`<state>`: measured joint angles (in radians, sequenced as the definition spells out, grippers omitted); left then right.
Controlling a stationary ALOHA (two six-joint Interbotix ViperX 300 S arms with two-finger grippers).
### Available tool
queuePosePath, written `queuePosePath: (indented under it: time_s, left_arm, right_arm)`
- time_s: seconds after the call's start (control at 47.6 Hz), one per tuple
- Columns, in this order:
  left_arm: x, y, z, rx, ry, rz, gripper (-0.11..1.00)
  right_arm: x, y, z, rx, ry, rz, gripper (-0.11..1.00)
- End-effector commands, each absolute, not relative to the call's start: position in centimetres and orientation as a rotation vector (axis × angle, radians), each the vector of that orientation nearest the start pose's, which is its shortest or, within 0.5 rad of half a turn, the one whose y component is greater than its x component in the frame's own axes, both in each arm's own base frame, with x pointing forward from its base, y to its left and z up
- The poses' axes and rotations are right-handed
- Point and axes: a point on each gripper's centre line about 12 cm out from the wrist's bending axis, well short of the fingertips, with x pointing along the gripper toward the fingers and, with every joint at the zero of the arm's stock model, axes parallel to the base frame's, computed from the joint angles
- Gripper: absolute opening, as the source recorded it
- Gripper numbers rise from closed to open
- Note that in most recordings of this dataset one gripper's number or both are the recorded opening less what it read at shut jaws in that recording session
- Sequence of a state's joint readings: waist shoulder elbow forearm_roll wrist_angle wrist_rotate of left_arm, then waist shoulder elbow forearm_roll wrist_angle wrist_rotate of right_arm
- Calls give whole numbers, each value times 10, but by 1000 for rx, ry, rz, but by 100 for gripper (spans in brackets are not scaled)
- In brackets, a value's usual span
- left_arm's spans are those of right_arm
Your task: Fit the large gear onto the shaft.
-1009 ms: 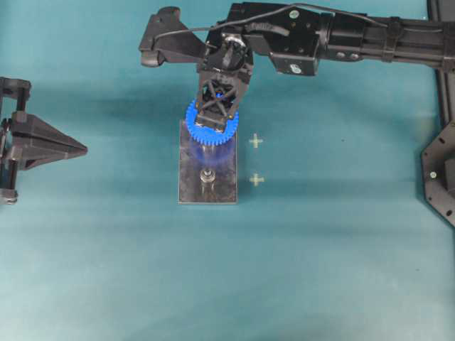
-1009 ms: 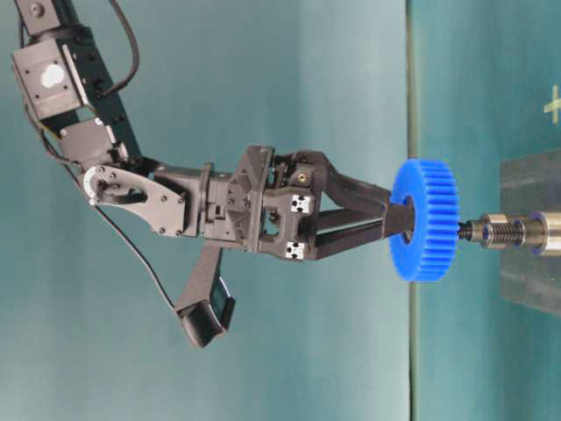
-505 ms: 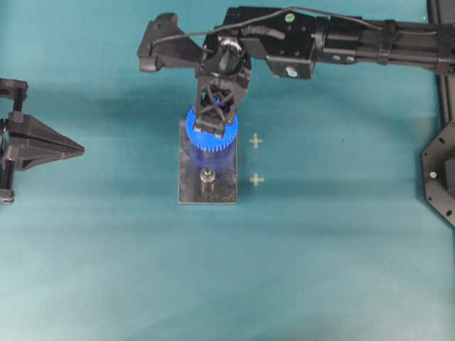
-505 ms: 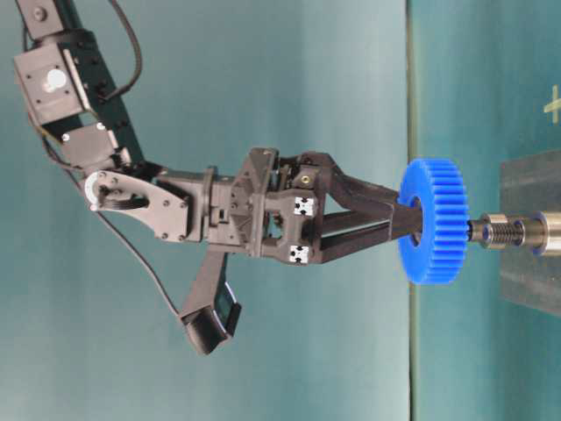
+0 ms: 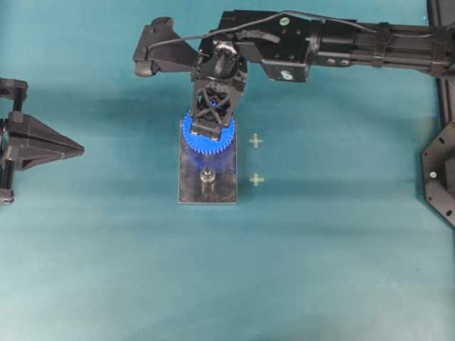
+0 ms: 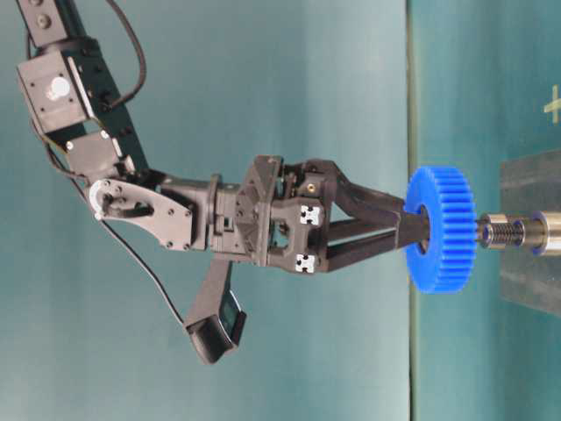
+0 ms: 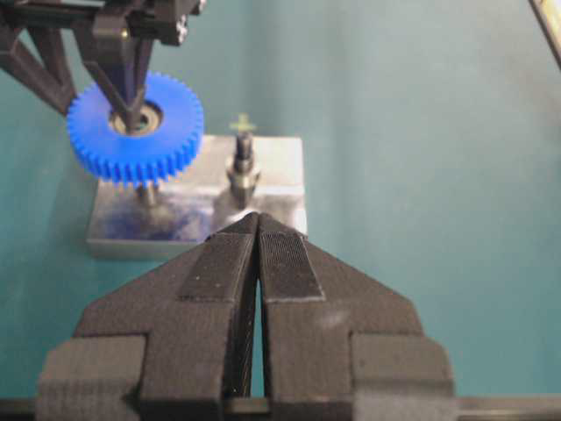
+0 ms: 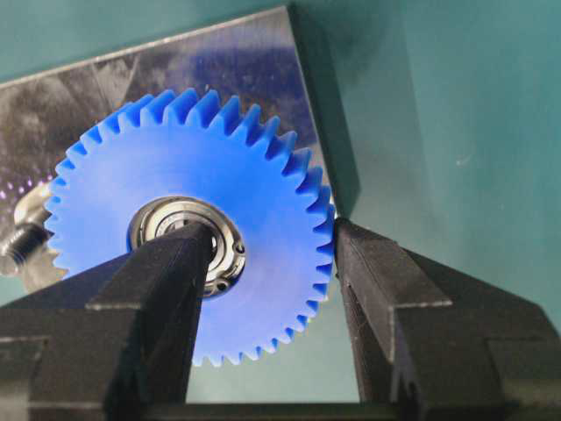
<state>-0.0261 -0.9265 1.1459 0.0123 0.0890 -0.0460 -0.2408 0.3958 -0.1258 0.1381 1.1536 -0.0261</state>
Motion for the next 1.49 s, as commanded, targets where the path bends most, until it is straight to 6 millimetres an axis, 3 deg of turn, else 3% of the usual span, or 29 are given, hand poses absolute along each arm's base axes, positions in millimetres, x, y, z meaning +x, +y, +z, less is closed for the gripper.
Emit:
queuePosePath:
  time_s: [0.0, 1.03, 1.156, 1.472]
  left_arm:
    - [203, -5, 259, -28, 295, -20, 0]
    - [201, -5, 261, -60, 286, -15, 0]
    - [201, -5, 260, -60, 288, -15, 0]
    - [201, -5, 260, -62, 288, -15, 0]
  right_arm:
    - [471, -99, 205, 274, 1349, -110, 49]
    - [469, -103, 201, 312, 1366, -114, 50]
    - [469, -102, 201, 311, 1373, -112, 58]
    - [469, -102, 202, 313, 1371, -114, 60]
